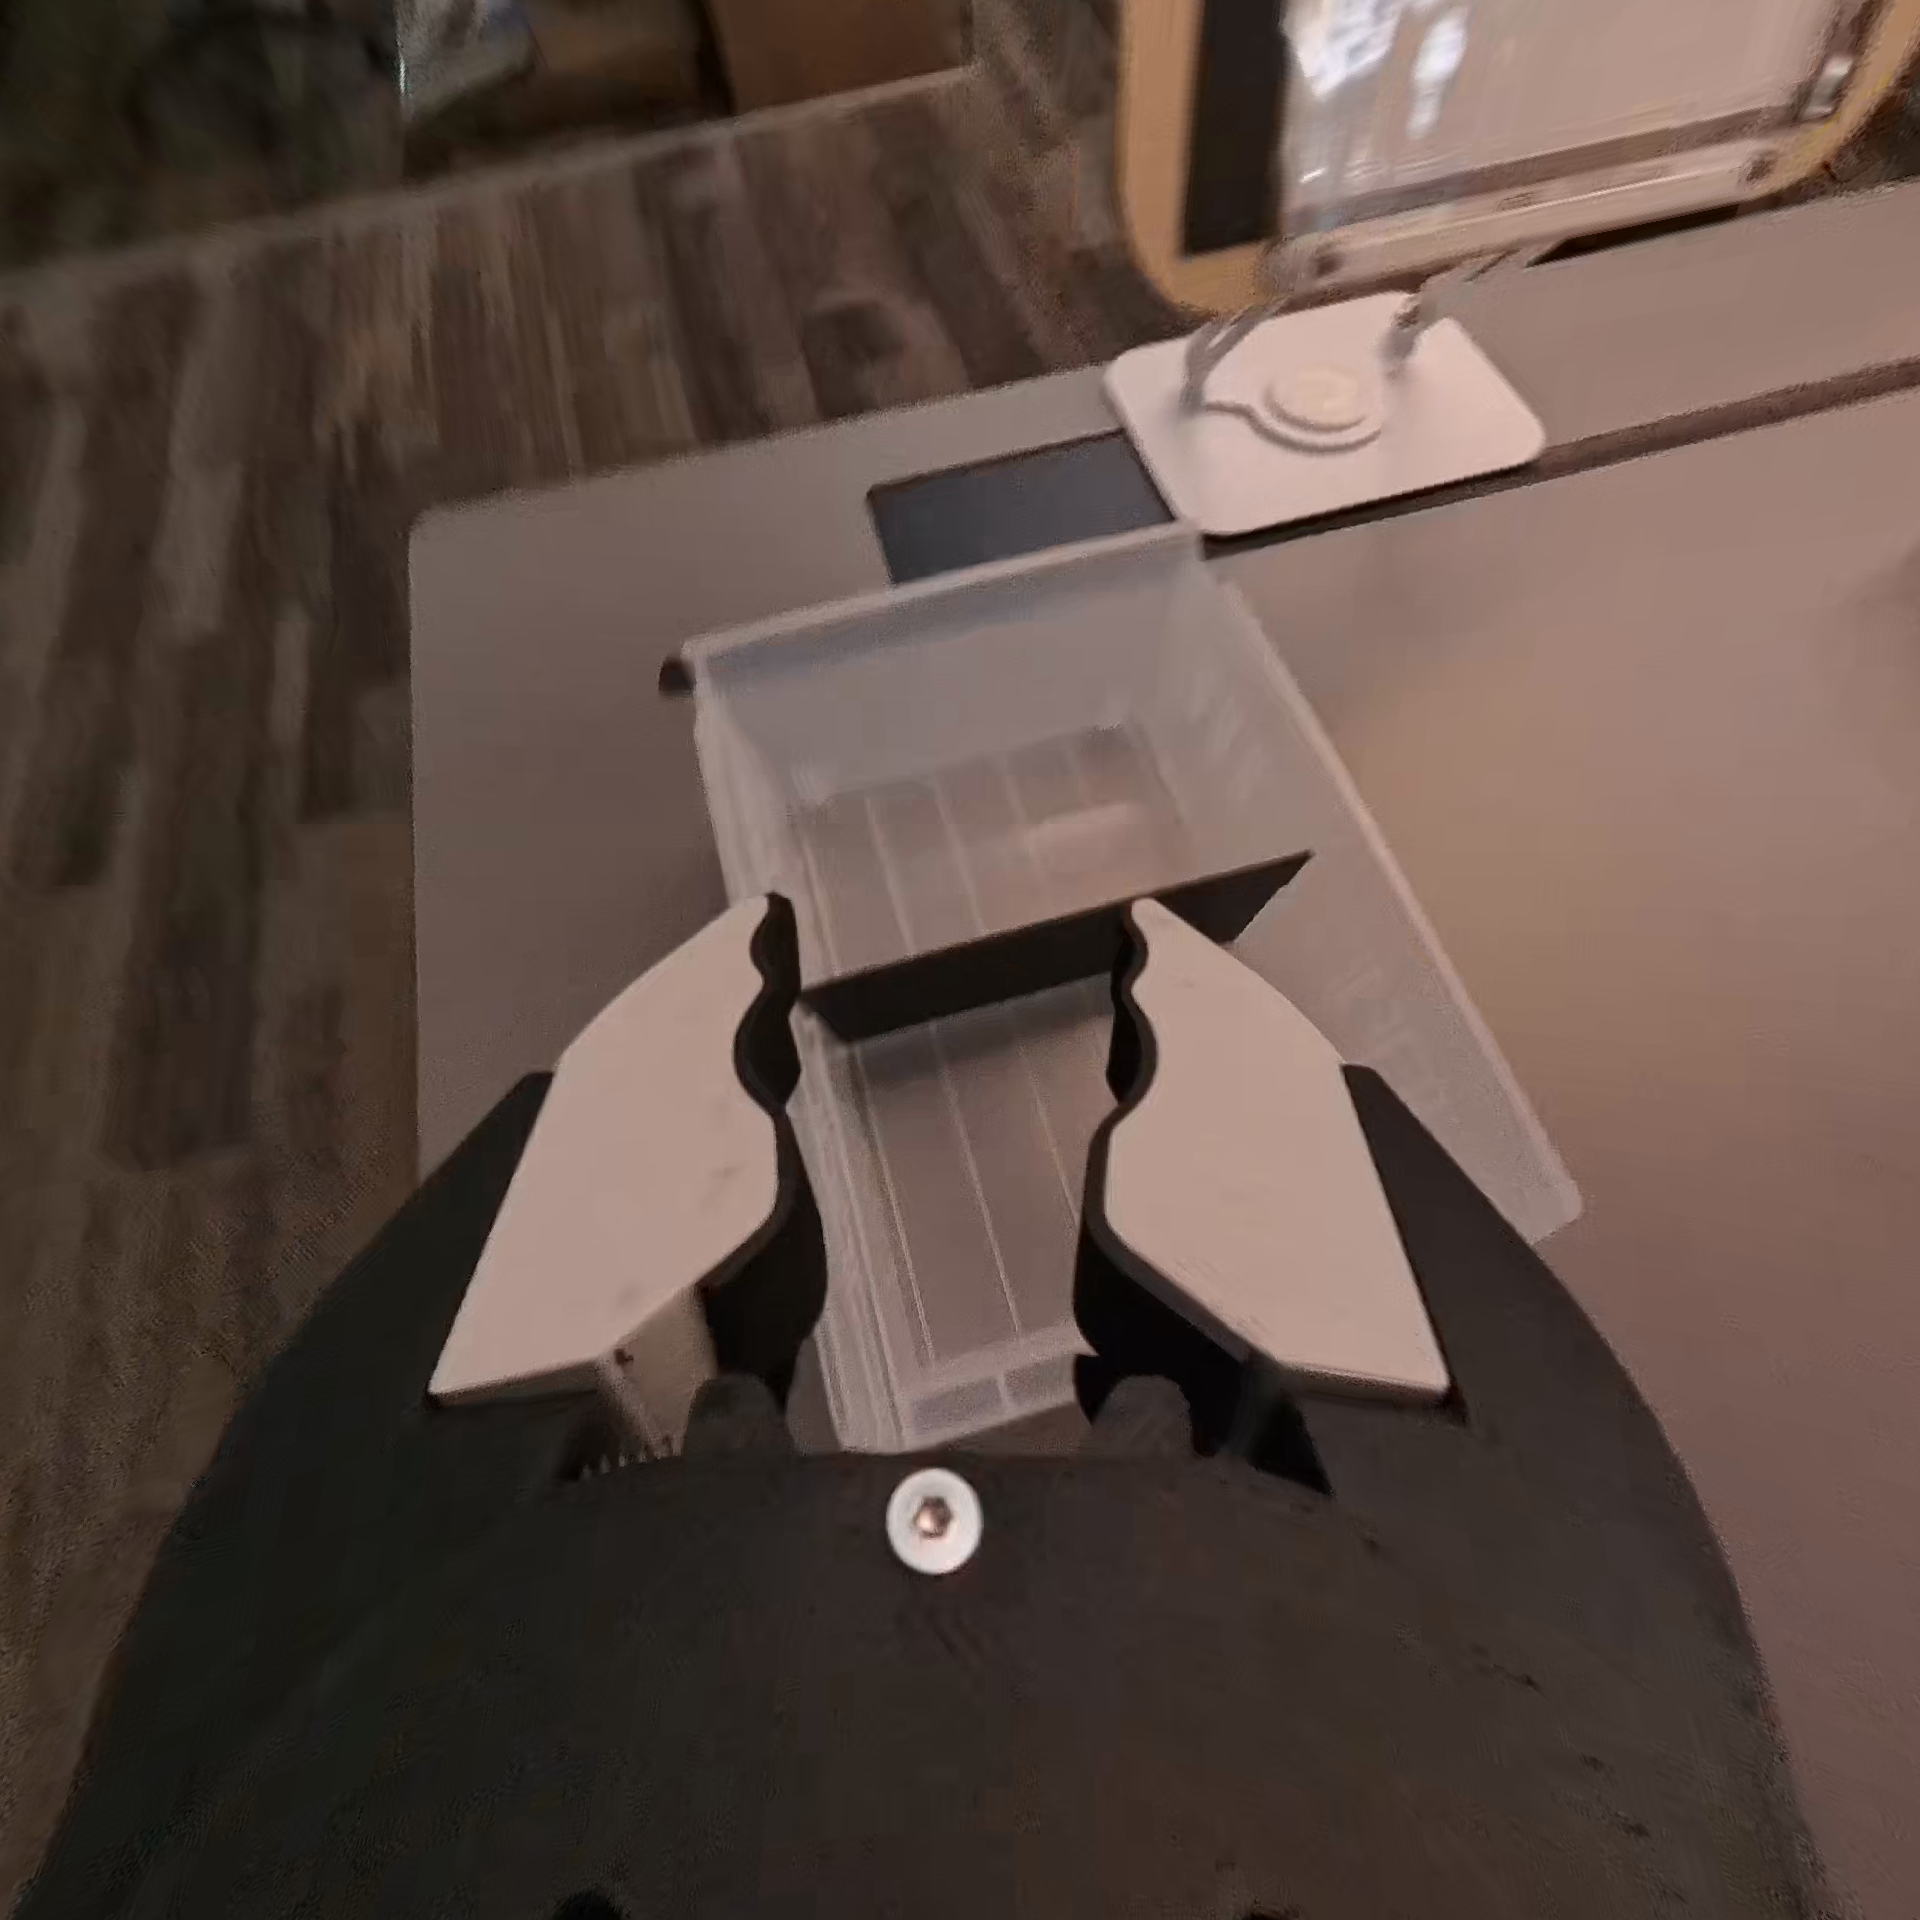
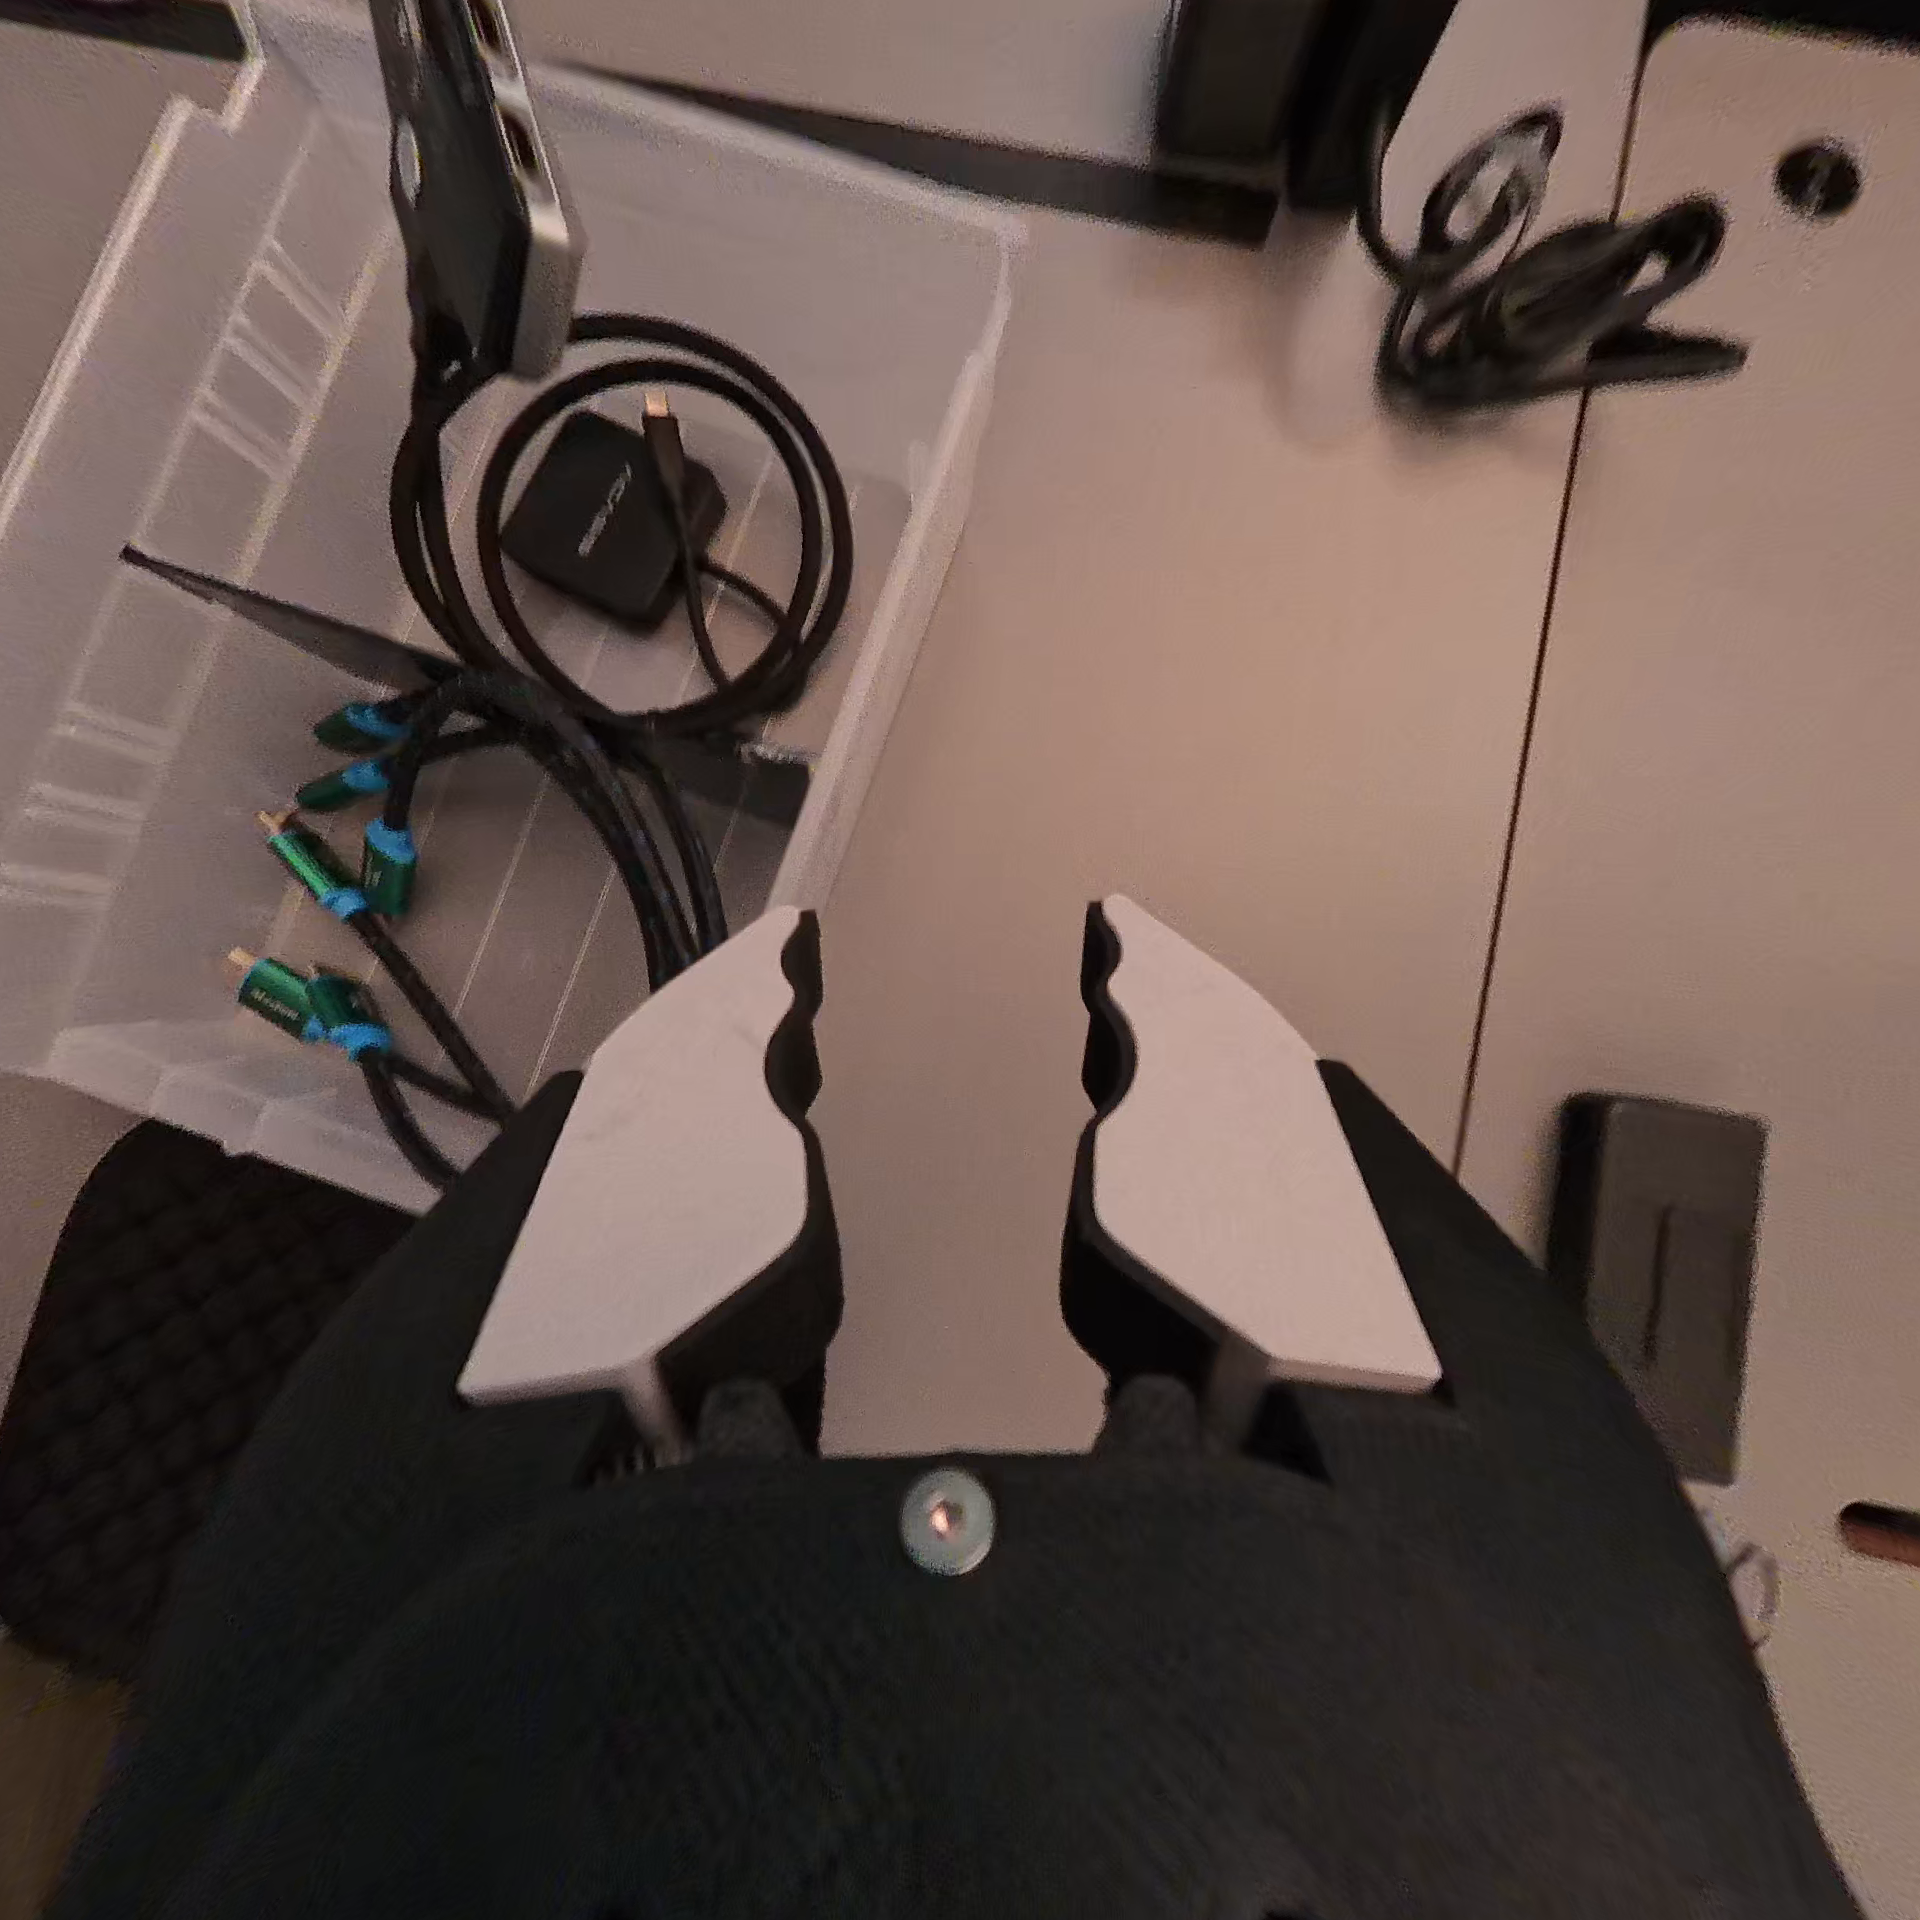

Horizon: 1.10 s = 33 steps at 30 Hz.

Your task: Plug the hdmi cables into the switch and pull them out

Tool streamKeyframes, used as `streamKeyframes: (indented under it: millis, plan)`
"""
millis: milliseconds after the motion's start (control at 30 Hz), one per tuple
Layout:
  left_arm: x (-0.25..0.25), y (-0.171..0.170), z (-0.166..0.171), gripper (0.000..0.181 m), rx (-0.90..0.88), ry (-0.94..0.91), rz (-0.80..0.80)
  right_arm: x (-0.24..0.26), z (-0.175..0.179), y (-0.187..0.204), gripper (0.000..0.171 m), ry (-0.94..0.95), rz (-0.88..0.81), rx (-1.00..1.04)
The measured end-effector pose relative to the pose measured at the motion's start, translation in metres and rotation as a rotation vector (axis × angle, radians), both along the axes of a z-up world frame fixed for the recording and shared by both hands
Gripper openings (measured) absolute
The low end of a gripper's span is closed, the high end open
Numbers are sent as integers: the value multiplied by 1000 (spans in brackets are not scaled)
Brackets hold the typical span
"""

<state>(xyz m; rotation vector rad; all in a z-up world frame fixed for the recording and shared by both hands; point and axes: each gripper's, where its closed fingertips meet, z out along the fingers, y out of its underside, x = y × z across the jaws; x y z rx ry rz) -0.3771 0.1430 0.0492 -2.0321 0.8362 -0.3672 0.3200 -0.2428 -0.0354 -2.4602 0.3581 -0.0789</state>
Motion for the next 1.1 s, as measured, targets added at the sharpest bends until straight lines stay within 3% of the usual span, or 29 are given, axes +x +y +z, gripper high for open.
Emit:
streamKeyframes:
  millis: [33, 267, 433, 500, 733, 900, 1000, 1100]
  plan:
    - [-13, 4, -8, 59, -50, -21, 36, -4, -5, -7, 50, 31, -9, 0]
    - [-71, 12, -60, 64, -301, -45, 199, -45, -24, -33, 49, 156, 39, 59]
    - [-64, 6, -84, 63, -423, -9, 154, -58, -40, -43, 50, 167, 40, 1]
    - [-60, 3, -93, 63, -463, 17, 130, -61, -39, -41, 40, 199, 28, 22]
    - [-54, 3, -115, 59, -558, 58, 95, -69, -39, -40, 31, 261, -68, -35]
    - [-53, -1, -129, 58, -634, 81, 81, -73, -37, -35, 34, 271, -93, -53]
    - [-54, 0, -134, 45, -669, 88, 94, -85, -40, -29, 32, 348, -94, -75]
    - [-54, 1, -138, 26, -701, 71, 98, -83, -55, -33, 32, 295, -101, -191]
